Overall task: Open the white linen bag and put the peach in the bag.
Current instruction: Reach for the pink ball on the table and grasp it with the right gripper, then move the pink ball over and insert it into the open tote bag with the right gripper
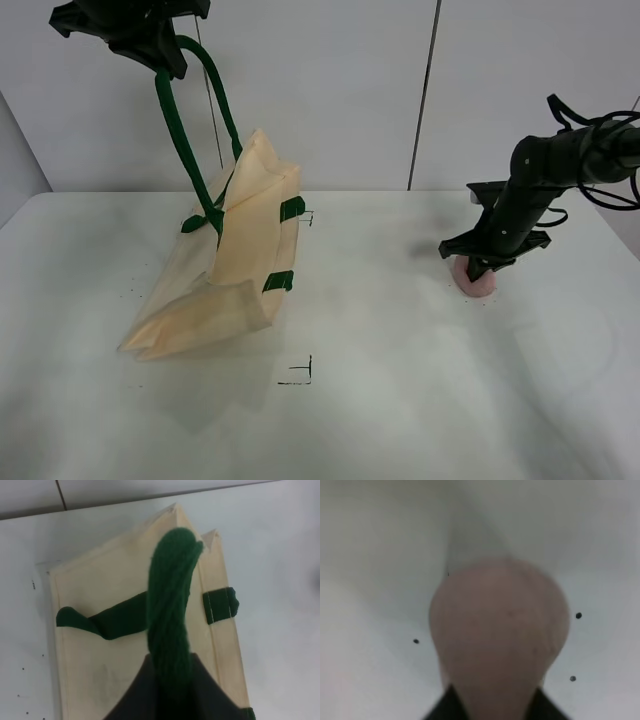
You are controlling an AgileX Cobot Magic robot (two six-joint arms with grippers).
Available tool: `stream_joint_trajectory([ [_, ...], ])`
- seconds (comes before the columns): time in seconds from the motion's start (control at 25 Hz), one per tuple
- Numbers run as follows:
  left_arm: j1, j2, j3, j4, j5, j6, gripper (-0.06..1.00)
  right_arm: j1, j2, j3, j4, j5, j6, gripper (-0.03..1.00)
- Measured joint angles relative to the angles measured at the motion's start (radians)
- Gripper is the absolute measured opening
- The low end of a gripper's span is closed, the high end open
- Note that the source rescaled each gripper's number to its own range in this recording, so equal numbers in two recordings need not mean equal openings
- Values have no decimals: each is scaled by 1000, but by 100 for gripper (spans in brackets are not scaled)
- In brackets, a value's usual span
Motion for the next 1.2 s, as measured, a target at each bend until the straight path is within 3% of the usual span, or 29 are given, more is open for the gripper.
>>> stream_joint_trajectory([
  [0.24, 0, -14, 0, 1, 0, 0, 0, 0, -66, -90, 120, 77, -70, 0],
  [0.44, 0, -23, 0, 1, 0, 0, 0, 15, -90, -337, 317, 234, -174, 0],
  [0.52, 0, -23, 0, 1, 0, 0, 0, 59, -90, -417, 379, 251, -192, 0],
  [0.68, 0, -23, 0, 0, 0, 0, 0, 178, -88, -511, 439, 233, -204, 0],
  [0.92, 0, -23, 0, 0, 0, 0, 0, 379, 1, -519, 482, 140, -204, 0],
  [1.08, 0, -23, 0, 0, 0, 0, 0, 449, 79, -519, 527, 71, -238, 0],
  [1.2, 0, -23, 0, 0, 0, 0, 0, 465, 128, -519, 616, 35, -294, 0],
])
